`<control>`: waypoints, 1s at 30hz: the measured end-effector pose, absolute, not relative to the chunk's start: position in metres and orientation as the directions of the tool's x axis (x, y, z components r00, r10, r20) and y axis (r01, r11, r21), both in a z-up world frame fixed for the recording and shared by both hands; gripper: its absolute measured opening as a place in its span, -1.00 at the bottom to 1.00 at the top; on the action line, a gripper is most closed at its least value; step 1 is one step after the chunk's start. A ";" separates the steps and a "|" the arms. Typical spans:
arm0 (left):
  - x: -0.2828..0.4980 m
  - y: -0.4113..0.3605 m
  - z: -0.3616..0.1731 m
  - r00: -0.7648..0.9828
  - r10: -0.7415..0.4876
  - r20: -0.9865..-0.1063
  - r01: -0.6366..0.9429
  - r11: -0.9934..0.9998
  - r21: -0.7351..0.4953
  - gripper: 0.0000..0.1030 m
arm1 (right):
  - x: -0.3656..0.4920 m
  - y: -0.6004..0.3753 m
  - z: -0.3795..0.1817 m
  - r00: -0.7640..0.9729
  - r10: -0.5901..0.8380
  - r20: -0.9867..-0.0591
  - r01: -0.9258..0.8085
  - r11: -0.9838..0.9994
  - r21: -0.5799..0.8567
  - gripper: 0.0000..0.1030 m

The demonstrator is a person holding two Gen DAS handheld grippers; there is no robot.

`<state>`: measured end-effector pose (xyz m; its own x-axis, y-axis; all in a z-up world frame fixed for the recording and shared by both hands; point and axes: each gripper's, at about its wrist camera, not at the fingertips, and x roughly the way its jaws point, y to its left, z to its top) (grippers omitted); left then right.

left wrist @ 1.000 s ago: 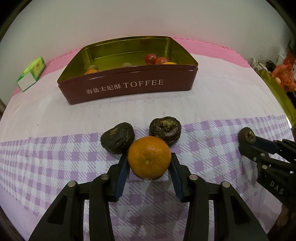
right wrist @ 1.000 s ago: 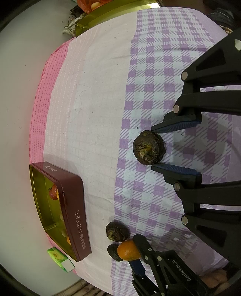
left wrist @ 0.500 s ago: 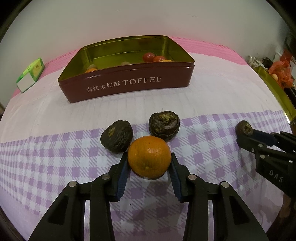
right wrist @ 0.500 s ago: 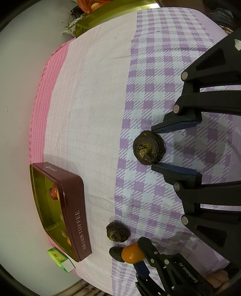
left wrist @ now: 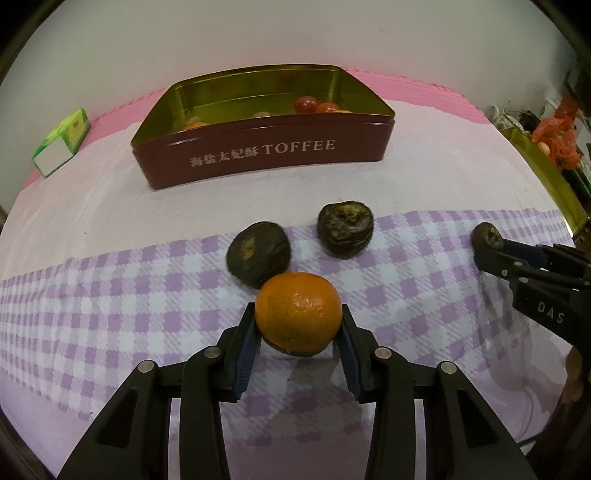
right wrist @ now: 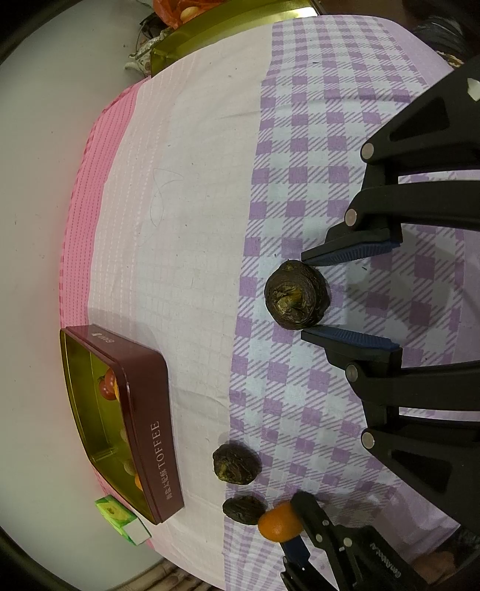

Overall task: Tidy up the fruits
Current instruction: 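Lift the orange and dark brown fruit and carry both over the TOFFEE tin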

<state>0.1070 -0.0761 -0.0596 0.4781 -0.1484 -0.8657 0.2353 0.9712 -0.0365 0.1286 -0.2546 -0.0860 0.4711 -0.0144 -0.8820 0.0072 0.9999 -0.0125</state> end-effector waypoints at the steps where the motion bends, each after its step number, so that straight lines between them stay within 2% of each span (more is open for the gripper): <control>1: 0.107 -0.074 -0.060 0.476 -0.149 -0.866 0.231 0.972 -0.040 -0.20 | 0.128 -0.254 -0.086 0.471 -0.014 -0.882 0.010 1.000 -0.010 -0.39; 30: 0.109 -0.029 -0.058 0.478 -0.121 -0.870 0.130 0.989 -0.066 -0.20 | 0.128 -0.254 -0.086 0.473 -0.016 -0.881 0.013 1.000 -0.011 -0.39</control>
